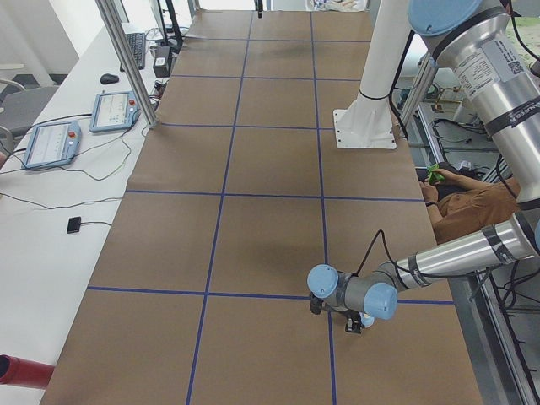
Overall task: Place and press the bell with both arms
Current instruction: 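Carry the white-and-blue bell in the left gripper toward the table centre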
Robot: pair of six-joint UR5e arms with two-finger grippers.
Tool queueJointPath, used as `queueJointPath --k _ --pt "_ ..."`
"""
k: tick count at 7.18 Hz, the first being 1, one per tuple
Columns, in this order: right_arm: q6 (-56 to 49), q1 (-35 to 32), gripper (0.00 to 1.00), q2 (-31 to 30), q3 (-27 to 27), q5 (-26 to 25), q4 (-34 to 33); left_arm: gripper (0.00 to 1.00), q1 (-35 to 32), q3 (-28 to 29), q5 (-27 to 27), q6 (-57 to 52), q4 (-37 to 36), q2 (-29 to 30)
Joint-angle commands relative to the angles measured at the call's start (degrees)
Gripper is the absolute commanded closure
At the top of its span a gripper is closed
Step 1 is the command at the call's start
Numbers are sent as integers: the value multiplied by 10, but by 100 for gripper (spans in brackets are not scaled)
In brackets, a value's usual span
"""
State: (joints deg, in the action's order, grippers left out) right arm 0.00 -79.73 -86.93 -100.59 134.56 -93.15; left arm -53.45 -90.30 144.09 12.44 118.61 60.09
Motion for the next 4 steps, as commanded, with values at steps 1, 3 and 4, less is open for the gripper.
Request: queueJointPath --k 1,3,4 --pt "0 1 0 0 0 -1 1 100 -12 -96 29 1 -139 72" --pt "-1 1 0 10 1 -4 2 100 -51 -160 25 0 -401 257" --pt "-2 1 0 11 4 -6 7 100 -53 -159 -5 0 -494 365"
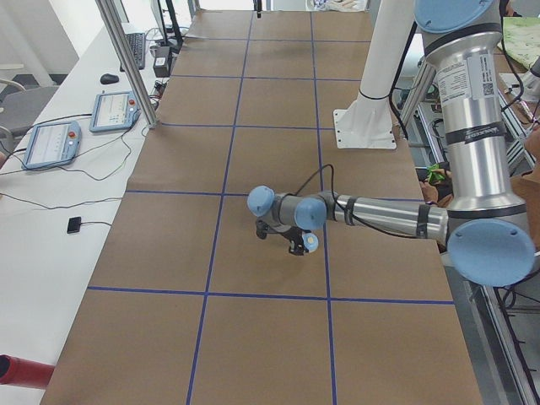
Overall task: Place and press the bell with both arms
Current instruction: 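Carry the white-and-blue bell in the left gripper toward the table centre, then lower the bell onto the table centre with the left gripper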
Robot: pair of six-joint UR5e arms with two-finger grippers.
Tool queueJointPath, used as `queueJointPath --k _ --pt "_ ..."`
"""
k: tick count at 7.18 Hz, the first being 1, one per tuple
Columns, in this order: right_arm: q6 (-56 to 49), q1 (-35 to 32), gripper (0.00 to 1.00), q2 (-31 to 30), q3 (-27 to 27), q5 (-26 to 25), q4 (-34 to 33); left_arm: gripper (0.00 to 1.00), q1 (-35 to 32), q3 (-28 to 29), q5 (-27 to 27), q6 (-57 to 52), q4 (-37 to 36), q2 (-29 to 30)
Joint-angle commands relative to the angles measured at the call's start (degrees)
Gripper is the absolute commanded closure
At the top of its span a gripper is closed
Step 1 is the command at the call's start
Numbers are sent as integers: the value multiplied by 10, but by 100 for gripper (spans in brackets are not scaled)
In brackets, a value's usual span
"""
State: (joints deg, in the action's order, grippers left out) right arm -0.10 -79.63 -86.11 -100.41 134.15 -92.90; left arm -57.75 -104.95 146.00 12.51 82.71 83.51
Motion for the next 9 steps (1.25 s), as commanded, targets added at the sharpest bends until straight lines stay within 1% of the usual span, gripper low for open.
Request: queueJointPath --k 1,2,3,4,6,7,8,9 --pt "-1 0 0 2 -1 -15 4 100 -4 3 -47 3 -185 213" --pt "0 0 0 3 -2 -15 4 100 4 32 -48 44 -217 297" --pt "2 0 0 4 -7 -14 5 100 45 76 -48 87 -221 370" --pt "2 0 0 3 -8 -13 4 100 60 129 -48 114 -220 444" --pt "2 0 0 2 -8 -8 4 100 115 191 -47 203 -207 537" --pt "0 1 0 1 -8 0 4 100 144 231 -48 264 -156 570" --pt "0 1 0 0 -9 2 5 100 158 319 -48 330 -70 622" --pt "0 3 0 0 -8 2 5 100 175 409 -50 367 -14 668"
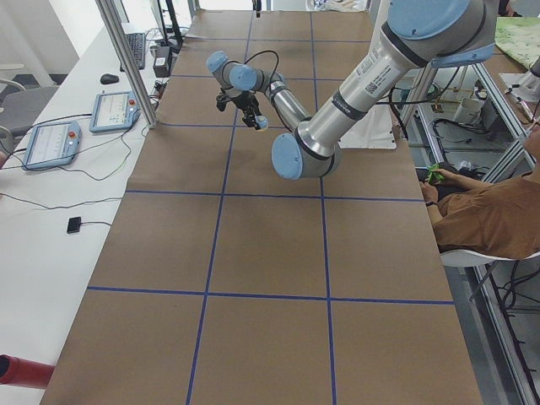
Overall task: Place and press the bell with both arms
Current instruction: 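Lower the bell onto the table centre with the left gripper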
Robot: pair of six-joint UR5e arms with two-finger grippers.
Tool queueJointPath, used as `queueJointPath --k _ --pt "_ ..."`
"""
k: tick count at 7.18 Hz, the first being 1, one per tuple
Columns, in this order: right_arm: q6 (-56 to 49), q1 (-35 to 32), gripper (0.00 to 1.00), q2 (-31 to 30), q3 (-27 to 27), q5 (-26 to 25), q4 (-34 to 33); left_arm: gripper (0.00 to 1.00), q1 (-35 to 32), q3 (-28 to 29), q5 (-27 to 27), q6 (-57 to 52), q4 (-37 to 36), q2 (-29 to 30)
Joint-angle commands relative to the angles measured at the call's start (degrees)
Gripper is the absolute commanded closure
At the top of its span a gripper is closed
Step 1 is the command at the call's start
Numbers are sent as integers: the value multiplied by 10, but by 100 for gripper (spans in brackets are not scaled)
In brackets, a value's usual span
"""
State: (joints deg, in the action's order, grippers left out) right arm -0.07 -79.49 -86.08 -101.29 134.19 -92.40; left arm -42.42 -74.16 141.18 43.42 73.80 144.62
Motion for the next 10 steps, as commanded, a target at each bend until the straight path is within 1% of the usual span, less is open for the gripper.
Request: queueJointPath --k 1,2,3,4,5,6,7,8,10 --pt "-1 4 0 -1 0 2 0 100 44 135 -41 71 85 79" --pt "0 7 0 -1 0 2 -1 100 61 137 -73 82 87 80" --pt "0 8 0 -1 0 2 -1 100 71 150 -74 83 96 81" --pt "0 9 0 -1 0 2 -1 95 74 173 -74 93 133 82" --pt "0 11 0 -1 0 3 -1 89 80 178 -75 115 153 82" --pt "0 12 0 -1 -1 3 -1 89 81 178 -77 117 154 84" --pt "1 12 0 -1 -1 3 -1 78 81 178 -78 116 154 85" --pt "1 13 0 -1 -1 5 -1 42 82 181 -78 116 156 85" --pt "1 16 0 1 -2 6 -1 26 84 180 -84 117 165 85"
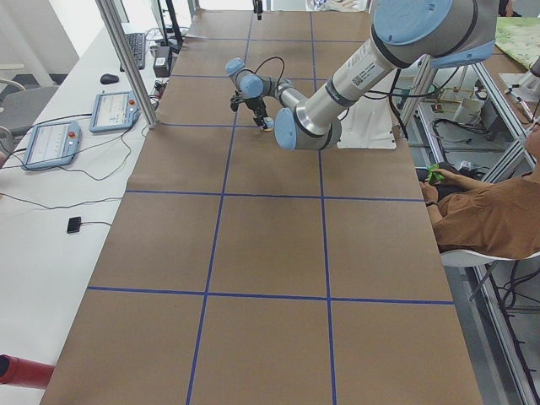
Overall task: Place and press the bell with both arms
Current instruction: 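Lower the bell onto the table centre with the left gripper, then open and lift the left gripper off the bell while the right arm reaches in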
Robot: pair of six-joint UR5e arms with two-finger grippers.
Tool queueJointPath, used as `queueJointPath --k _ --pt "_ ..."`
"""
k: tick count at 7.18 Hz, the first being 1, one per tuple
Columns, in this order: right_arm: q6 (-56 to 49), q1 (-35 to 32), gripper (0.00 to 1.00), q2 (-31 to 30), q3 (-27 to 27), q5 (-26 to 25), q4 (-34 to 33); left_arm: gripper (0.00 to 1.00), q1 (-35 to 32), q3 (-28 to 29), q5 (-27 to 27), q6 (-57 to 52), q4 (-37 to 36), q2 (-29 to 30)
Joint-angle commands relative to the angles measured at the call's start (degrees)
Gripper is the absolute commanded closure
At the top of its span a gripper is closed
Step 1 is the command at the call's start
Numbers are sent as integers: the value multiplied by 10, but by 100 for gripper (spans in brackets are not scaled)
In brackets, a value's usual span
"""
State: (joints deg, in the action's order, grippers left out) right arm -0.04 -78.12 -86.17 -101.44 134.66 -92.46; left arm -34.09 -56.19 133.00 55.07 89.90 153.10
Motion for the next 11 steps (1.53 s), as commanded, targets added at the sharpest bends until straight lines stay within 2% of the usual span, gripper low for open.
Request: queueJointPath --k 1,3,4,5,6,7,8,9,10,11 --pt "2 13 0 6 -6 2 0 4 0 -5 -2 0 6 1" --pt "62 38 0 42 -7 1 0 1 -11 -12 -13 2 29 0" --pt "132 60 0 76 -8 1 1 1 -50 -55 -8 1 14 -5" --pt "235 96 0 118 -13 -5 1 1 -68 -105 -8 -3 -38 -21" --pt "322 135 1 163 -16 -25 1 1 -92 -180 -6 -7 -63 -71" --pt "404 187 10 198 -21 -55 1 1 -124 -283 -6 -41 -62 -168" --pt "487 251 38 239 -21 -102 0 1 -161 -341 2 -107 -64 -242" --pt "573 317 78 282 -17 -146 -2 1 -197 -361 22 -171 -63 -295" --pt "606 375 100 316 -7 -185 -3 1 -227 -382 24 -228 -64 -342" --pt "631 409 100 374 41 -203 -4 2 -252 -394 24 -272 -64 -378"
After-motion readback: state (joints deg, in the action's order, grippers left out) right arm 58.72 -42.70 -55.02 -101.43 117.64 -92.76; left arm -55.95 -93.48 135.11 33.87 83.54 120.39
